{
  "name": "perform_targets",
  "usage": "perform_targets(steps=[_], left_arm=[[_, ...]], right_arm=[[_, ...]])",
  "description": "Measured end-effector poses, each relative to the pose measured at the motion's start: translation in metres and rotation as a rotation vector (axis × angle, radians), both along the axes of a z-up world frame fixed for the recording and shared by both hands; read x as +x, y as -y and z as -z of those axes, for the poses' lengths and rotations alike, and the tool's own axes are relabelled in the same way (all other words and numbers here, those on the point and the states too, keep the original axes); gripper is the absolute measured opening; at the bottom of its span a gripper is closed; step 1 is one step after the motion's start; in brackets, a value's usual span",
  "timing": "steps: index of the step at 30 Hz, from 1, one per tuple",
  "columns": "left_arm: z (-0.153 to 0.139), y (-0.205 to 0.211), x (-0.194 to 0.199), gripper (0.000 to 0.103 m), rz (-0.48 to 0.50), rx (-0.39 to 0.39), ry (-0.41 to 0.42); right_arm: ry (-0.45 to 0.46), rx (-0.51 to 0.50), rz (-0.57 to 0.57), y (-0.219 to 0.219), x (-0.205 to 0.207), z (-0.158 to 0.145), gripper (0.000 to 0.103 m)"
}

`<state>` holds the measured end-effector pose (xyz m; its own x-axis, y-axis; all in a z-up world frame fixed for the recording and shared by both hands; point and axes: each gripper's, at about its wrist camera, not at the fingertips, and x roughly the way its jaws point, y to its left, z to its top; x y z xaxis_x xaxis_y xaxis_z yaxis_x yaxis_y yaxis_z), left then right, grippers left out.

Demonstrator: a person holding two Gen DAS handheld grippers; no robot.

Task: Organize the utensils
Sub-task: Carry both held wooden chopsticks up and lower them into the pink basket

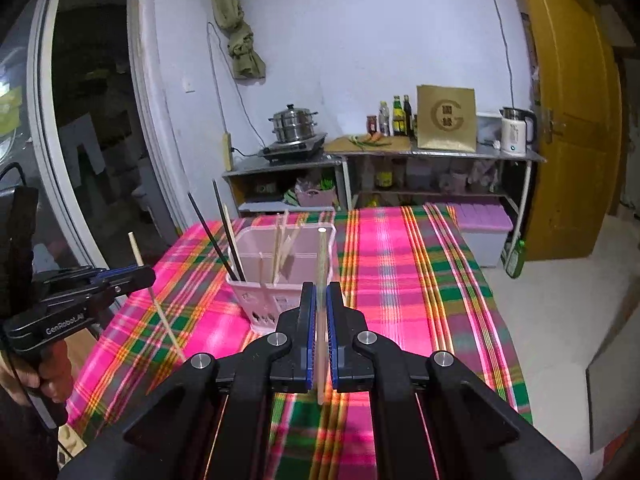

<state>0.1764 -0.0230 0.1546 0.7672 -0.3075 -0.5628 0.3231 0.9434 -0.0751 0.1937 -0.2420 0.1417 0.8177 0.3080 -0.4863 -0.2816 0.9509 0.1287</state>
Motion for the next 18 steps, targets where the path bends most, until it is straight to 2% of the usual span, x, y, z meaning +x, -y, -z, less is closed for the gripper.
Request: perform_targets(steps=[10,18], left_arm=[[-0.031,-0.001,0.041,0.007,0.001,-0.008,0.033],[-0.042,-0.004,0.075,0.007,-0.013,-0.017,0.034]], right_arm=[[0.066,0.024,-0.078,-0.035,0.041,-0.045,0.005],[0.079,0.049,-0.1,-0.056,0.076,-0.059,0.005]])
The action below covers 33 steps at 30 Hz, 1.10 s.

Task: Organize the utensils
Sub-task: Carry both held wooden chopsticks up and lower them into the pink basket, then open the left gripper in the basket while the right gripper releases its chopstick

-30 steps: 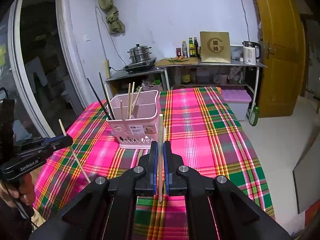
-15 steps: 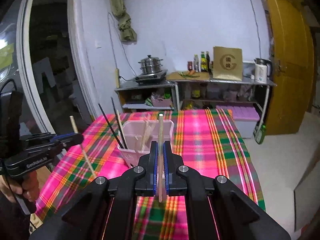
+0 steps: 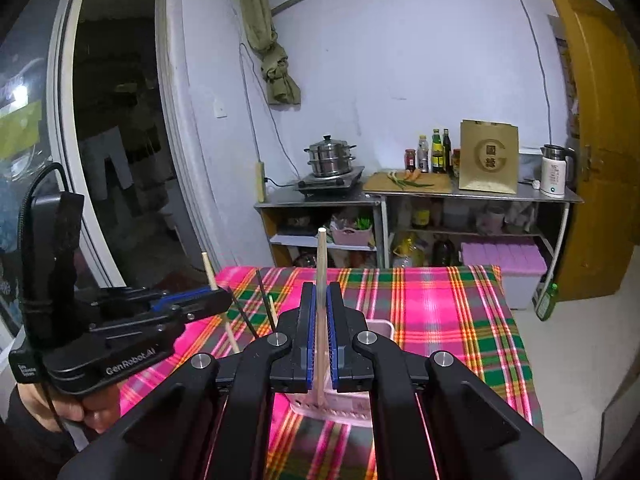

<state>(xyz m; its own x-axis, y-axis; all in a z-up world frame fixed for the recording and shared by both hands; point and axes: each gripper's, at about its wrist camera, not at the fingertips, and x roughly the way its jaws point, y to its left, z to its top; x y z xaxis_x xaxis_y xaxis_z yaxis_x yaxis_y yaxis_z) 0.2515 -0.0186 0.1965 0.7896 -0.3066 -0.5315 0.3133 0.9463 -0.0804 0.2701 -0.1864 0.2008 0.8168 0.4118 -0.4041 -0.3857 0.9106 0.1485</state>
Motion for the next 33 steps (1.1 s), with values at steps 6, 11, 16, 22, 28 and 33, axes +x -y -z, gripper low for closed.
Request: perform_targets(steps=[6,11,16,22,28,33], left_arm=[[-0.005,0.003,0.015,0.007,0.001,0.001,0.028],[0.002,0.002,0.029,0.007,-0.003,-0.001,0.037],[0.018,0.0,0.041,0.007,0.004,-0.024,0.025],[0.046,-0.005,0.044,0.007,0.008,-0.039,-0.01],[0.075,-0.005,0.044,0.007,0.001,-0.023,-0.072],[0.092,-0.004,0.046,0.007,-0.003,-0.013,-0.117]], right_arm=[[0.008,0.027,-0.015,-0.01,0.022,-0.002,0.005],[-0.012,0.034,-0.022,-0.015,0.04,0.01,0.005],[-0.056,0.02,-0.026,-0.021,0.055,0.035,0.005],[-0.11,0.0,-0.029,-0.023,0.063,0.064,0.005],[-0.171,-0.029,-0.029,-0.025,0.067,0.091,0.005],[-0.217,-0.043,-0.029,-0.025,0.071,0.109,0.005]])
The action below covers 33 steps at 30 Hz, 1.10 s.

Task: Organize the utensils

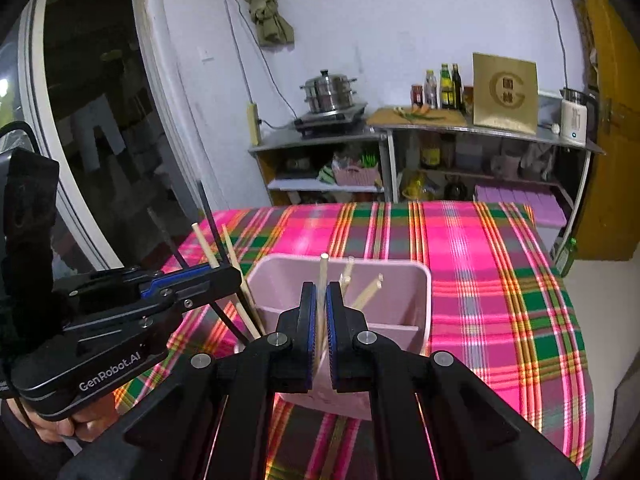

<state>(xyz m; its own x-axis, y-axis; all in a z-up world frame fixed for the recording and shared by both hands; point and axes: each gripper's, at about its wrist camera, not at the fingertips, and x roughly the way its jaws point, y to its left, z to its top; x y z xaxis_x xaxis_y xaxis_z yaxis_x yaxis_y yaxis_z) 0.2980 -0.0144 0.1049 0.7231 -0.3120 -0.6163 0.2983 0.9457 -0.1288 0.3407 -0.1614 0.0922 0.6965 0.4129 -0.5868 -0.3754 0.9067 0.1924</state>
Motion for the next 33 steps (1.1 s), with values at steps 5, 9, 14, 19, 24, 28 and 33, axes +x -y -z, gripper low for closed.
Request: perform_targets(steps=[5,9,14,19,24,28,33], left_arm=[[0.006,-0.002,-0.002,0.007,-0.014,-0.002,-0.011],[0.003,-0.004,-0.008,0.014,-0.029,-0.007,-0.005],[0.0,-0.005,-0.027,0.023,-0.038,0.007,0.028],[-0.001,-0.009,-0.058,0.028,-0.066,0.009,0.069],[0.007,-0.012,-0.092,0.038,-0.074,-0.009,0.083],[0.017,-0.012,-0.118,0.038,-0.09,-0.019,0.089],[0.03,-0.009,-0.152,0.038,-0.112,-0.013,0.106]], right_arm=[[-0.021,-0.001,0.0,0.001,-0.001,0.005,0.005],[-0.023,0.016,-0.001,0.007,-0.006,0.003,0.02],[0.006,0.024,0.001,0.015,-0.02,-0.005,0.021],[0.048,0.02,0.004,0.023,-0.052,-0.008,0.022],[0.085,0.017,0.003,0.029,-0.089,-0.006,0.029],[0.11,0.01,0.014,0.034,-0.12,0.002,0.03],[0.139,-0.005,0.029,0.036,-0.161,0.014,0.033]])
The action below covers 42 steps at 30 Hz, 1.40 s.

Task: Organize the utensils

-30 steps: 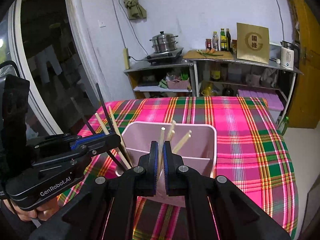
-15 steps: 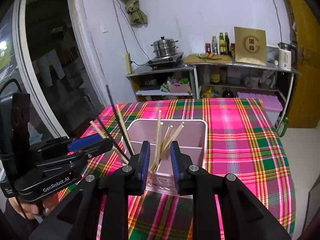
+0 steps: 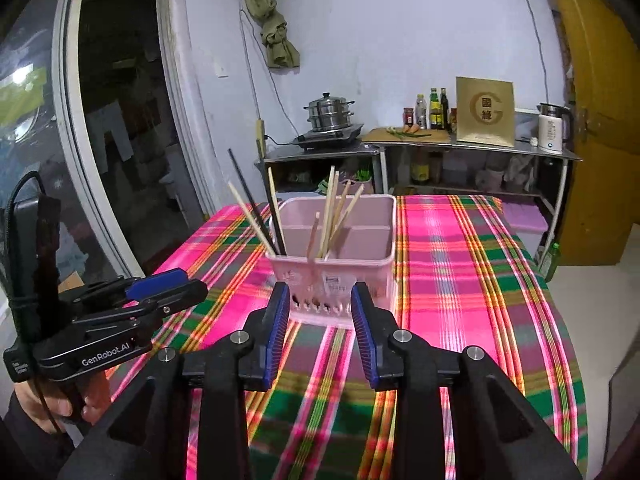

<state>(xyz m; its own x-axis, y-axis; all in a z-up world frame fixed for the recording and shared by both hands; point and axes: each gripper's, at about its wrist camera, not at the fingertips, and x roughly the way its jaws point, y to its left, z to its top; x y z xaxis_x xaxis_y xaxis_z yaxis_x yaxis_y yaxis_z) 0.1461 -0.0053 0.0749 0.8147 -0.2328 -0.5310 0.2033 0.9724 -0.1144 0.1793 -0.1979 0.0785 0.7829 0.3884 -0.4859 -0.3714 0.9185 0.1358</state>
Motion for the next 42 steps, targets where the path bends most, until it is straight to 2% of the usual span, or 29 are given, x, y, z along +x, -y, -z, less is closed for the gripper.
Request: perform_targets(steps=[10,21,31,42], left_arm=[[0.012,0.0,-0.064,0.038,-0.065,0.008,0.058],[0.022,0.004,-0.108,0.039,-0.09,0.048,0.1],[0.035,0.005,-0.114,0.039,-0.101,0.039,0.07],[0.04,0.008,-0.114,0.039,-0.101,0.043,0.061]], right_arm=[[0.019,-0.01,0.037,0.006,-0.068,0.025,0.034],[0.017,-0.021,0.062,0.005,-0.107,0.042,0.034],[0.055,-0.053,0.099,0.007,-0.122,0.042,0.034],[0.056,-0.057,0.099,0.006,-0.122,0.042,0.034]])
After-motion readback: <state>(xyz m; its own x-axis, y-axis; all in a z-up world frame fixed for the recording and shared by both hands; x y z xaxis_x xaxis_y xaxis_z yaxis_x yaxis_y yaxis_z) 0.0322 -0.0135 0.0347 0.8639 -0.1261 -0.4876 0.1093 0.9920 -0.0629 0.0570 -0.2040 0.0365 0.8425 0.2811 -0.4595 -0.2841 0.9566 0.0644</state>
